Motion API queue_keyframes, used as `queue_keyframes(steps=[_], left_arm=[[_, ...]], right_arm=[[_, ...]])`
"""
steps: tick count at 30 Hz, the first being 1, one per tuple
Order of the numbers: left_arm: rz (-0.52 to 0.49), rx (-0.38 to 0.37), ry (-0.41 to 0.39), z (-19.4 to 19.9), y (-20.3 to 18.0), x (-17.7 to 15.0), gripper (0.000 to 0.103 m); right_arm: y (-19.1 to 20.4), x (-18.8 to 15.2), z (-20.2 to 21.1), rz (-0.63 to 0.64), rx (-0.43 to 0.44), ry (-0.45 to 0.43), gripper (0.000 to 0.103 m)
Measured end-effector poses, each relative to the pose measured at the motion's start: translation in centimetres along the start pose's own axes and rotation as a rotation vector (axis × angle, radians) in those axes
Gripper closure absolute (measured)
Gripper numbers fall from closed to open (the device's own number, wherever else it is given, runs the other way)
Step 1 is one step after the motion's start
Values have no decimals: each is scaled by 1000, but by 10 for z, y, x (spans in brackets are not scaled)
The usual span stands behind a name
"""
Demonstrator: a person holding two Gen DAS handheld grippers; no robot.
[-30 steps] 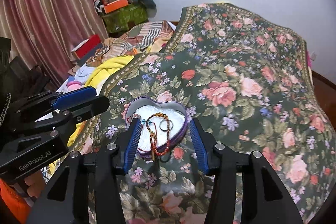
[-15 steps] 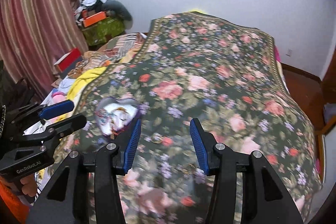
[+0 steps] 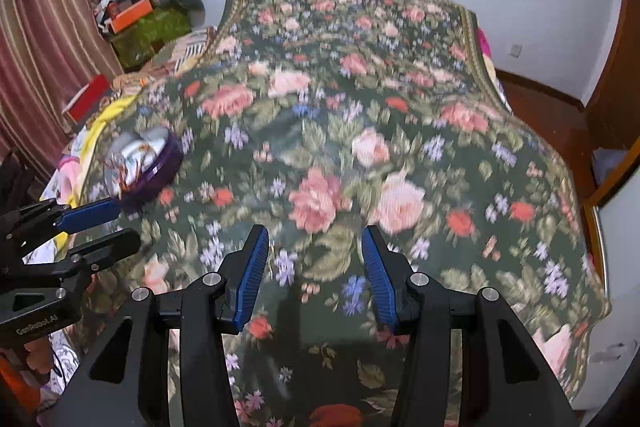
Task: Organize jewelry
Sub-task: 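Grasp a gold ring with the right tool while the left tool grasps a charm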
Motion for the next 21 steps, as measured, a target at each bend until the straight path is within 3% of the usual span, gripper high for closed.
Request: queue_keyframes(steps=[9,16,18,21], left_arm=[[-12,-26,68,-24,-8,-16,59],[-2,-33,74,-30,-5,-19,60],[-1,-36,76,-32,-3,-19,66],[0,-37,81,-35,-4,-20,66]], right_arm=[[18,-20,-29,55,53,107,58],[21,-21,-30,63,72,88,59],[24,-22,-31,72,75,85,72],[25,-24,-37,83,74,107,87]])
Point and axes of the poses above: each gripper's, at about its wrist camera, not at the fingertips, and z roughly against the way its jaws point, y to its left, x to its top, the point moved 1 cm from there along -z, roughly the way its jaws point, and after that the axes turned 3 degrees about x, right-handed, at the moved point
